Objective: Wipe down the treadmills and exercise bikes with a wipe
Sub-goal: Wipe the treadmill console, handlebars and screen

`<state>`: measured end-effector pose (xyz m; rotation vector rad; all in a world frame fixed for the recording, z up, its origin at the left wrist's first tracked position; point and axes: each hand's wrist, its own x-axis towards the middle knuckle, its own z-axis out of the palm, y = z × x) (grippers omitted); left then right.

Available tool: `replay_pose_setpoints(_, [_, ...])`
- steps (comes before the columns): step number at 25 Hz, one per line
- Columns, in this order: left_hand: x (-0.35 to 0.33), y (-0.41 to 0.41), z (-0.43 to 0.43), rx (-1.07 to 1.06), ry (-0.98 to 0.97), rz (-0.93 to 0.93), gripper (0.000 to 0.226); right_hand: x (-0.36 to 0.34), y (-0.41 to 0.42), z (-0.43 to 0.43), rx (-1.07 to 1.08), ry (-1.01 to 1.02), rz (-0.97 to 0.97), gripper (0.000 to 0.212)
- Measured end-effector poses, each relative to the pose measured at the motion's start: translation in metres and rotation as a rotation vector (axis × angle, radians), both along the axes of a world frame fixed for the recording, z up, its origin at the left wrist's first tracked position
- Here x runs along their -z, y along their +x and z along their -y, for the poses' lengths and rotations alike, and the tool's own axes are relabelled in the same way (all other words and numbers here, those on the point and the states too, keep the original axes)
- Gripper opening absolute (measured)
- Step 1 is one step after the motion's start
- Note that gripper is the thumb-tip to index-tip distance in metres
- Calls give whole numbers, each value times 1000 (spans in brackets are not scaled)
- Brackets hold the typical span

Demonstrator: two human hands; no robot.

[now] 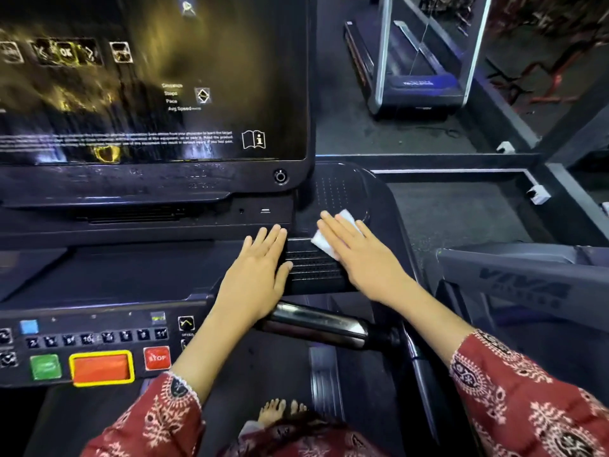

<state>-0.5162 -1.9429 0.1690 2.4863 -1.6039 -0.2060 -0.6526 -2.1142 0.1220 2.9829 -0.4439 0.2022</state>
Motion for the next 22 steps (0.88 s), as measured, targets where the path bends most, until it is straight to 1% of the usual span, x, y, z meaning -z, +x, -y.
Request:
replay_pose_setpoints(2, [1,-3,3,-6,34,8,57,-3,12,-7,151,1,41,89])
replay_pose_setpoints(3, [1,-5,3,-4,51,14,57,-2,22,-14,166,-4,17,84])
replay_pose_setpoints(4, [2,-5,4,-7,67,5,57,0,29,-22,124,-15,-12,83])
replay_pose_setpoints(6, [0,-6,2,-17,80,-22,57,1,30,-31,-33,-44,-19,84])
replay_pose_setpoints(7, [-2,-6,1,-20,78,-35,57,-2,23,-29,-104,-30,19,82])
replay_pose_setpoints(9, [-5,-8,1,-27,71,-51,57,-1,6,-18,-203,74,88,80])
replay_pose_setpoints(11, [-6,-10,1,-38,89,-54,57,-3,-4,-7,-198,133,139,84])
replay_pose_setpoints(12, [-6,-10,2,-43,89,-55,57,-5,-4,-5,-168,144,174,82])
replay_pose_setpoints(13, [-5,-9,2,-47,85,-58,57,-8,-2,-6,-151,131,223,73])
replay_pose_setpoints(16, [-7,-9,3,-45,108,-54,56,-15,0,-5,-245,80,325,20])
replay_pose_setpoints(17, [-9,-10,3,-44,117,-51,56,-15,-1,-5,-277,99,315,20])
replay_pose_setpoints(19, [-12,-12,2,-49,126,-49,55,-12,-2,-5,-359,168,170,34])
replay_pose_setpoints(22, [-15,-12,3,-58,128,-50,54,-6,-9,3,-545,207,-220,51])
